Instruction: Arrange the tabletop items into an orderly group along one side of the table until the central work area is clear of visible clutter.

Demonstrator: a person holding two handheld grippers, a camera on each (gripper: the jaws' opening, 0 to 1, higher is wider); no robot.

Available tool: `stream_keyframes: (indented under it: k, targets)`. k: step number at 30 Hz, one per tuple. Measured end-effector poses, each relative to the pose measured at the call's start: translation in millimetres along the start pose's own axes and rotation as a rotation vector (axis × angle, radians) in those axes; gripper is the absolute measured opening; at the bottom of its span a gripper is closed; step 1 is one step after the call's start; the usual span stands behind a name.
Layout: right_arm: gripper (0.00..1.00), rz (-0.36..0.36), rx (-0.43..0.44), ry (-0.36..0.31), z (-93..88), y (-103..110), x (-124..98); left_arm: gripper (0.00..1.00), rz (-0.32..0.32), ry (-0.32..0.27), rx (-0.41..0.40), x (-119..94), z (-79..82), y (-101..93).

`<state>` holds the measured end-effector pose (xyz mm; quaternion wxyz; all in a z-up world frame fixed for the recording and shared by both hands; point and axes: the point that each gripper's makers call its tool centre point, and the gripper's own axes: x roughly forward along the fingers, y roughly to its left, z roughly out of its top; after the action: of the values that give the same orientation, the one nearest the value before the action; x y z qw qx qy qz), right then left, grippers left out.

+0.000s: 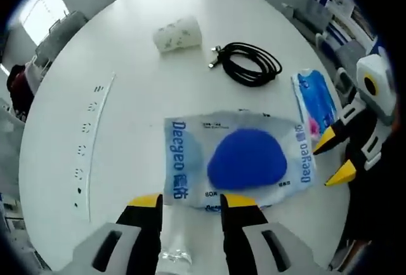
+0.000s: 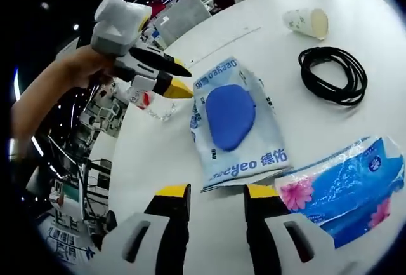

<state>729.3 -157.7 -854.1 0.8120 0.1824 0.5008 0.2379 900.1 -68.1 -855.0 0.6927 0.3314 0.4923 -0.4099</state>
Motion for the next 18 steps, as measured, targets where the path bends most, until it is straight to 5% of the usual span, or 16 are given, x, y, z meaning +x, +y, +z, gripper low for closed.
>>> stream_keyframes:
  k: [9, 14, 16, 18]
  targets:
    - [0.23, 0.006, 0.055, 0.041, -7.2, -4, 12, 0.27, -0.013, 0.046, 0.004, 8, 4.4, -7.3]
    - [0.25, 0.019, 0.078, 0.048, -6.2, -3, 19, 0.22, -0.010, 0.045, 0.002, 9, 4.9, -2.5]
    - [0.25, 0.023, 0.079, 0.047, -5.2, 0, 17, 0.18, 0.042, 0.022, 0.021, 7, 10.6, 9.2]
    - [0.25, 0.021, 0.084, 0.045, -4.1, 0, 15, 0.22, 0.028, 0.014, -0.008, 6, 13.0, 9.8]
